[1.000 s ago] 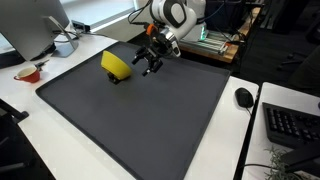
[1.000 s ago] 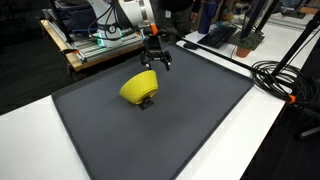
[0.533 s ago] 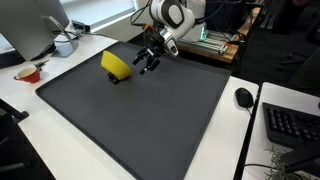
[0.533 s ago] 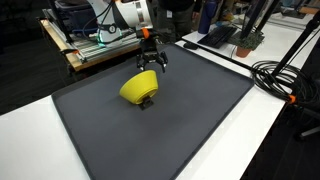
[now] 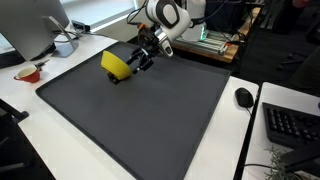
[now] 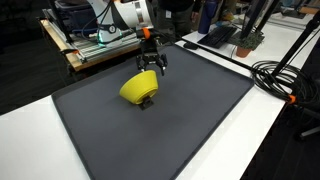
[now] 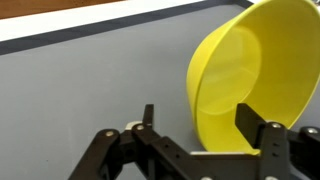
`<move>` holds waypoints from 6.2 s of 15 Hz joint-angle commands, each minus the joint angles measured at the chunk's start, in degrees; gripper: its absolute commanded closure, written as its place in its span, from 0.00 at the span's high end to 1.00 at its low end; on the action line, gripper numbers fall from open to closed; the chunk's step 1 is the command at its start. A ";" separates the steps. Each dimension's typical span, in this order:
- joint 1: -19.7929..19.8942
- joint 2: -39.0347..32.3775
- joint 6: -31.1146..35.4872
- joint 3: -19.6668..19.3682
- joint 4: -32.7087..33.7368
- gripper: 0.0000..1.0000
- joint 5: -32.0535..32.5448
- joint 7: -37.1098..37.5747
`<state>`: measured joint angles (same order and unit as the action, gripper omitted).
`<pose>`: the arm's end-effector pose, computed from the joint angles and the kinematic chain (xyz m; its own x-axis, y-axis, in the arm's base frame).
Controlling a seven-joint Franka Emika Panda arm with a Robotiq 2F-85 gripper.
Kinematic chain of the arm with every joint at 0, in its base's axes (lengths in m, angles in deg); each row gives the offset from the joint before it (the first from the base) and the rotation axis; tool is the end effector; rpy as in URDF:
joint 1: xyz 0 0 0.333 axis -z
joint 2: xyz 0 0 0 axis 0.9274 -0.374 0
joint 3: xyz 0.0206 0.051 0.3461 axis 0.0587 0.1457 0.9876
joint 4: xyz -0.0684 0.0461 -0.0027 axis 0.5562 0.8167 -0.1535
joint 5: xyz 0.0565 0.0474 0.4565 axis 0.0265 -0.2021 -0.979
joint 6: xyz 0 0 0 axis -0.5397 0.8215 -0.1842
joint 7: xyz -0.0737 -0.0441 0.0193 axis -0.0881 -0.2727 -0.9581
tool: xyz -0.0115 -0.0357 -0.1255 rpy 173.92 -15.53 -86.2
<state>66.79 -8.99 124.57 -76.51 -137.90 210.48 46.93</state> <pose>0.4844 0.0008 0.0980 -0.4216 0.1776 -0.8892 0.4335 0.9008 -0.0256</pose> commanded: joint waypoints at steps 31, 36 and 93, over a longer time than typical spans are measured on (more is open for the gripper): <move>-1.09 8.05 0.67 -2.45 -7.14 0.83 -5.50 -13.00; -1.49 10.37 2.25 -0.85 -8.19 1.00 -4.55 -13.23; -3.10 9.02 2.44 0.39 -1.54 0.05 -19.44 -31.86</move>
<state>63.04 0.13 127.18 -76.84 -139.49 191.13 15.15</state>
